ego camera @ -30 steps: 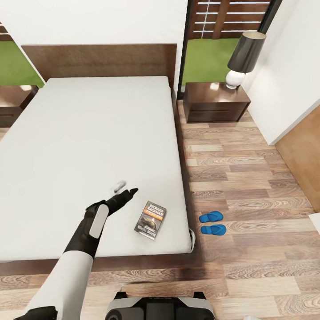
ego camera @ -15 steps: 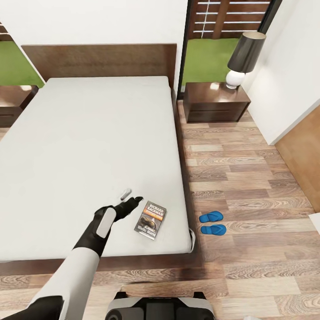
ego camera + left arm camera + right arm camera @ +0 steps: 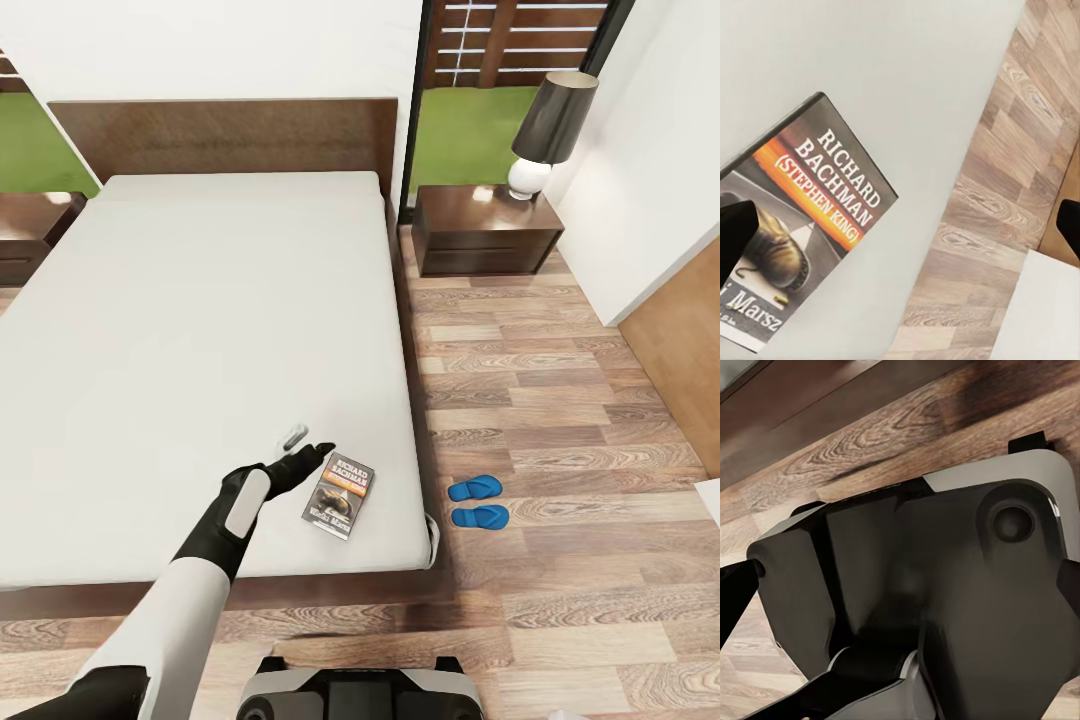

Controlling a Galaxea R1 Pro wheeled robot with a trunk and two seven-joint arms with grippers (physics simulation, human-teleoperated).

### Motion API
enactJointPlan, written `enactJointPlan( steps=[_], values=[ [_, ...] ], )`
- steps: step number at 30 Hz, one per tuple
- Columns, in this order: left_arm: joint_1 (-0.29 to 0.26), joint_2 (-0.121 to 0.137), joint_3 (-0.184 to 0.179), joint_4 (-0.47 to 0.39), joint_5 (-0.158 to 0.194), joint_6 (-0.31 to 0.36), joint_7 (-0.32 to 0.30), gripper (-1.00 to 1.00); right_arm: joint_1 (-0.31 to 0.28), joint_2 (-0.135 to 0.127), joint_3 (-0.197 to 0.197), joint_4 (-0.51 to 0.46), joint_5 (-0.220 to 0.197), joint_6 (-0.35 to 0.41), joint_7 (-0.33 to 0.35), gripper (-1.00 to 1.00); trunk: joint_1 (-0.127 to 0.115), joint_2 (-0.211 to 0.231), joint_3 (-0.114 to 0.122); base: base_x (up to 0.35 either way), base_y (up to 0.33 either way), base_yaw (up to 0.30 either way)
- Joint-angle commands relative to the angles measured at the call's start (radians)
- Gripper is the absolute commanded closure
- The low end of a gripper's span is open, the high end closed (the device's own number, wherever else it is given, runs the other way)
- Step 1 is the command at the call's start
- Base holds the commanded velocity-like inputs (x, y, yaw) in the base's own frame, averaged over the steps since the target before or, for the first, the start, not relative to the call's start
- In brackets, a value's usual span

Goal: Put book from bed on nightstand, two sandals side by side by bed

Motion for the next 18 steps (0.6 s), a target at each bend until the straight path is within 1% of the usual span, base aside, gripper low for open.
enactJointPlan(
  steps=[1, 18],
  values=[
    [0.000, -0.001, 0.006, -0.001, 0.002, 0.007, -0.003, -1.00, -0.001, 0.000, -0.009, 0.000, 0.011, -0.003, 0.005, -1.00, 0.001, -0.002, -0.001, 0.000, 0.000, 0.000],
    [-0.001, 0.004, 0.008, -0.005, 0.002, 0.005, -0.002, -1.00, -0.001, 0.001, -0.008, 0.001, 0.011, -0.003, 0.003, -1.00, 0.001, -0.002, -0.001, 0.000, 0.000, 0.000]
  ],
)
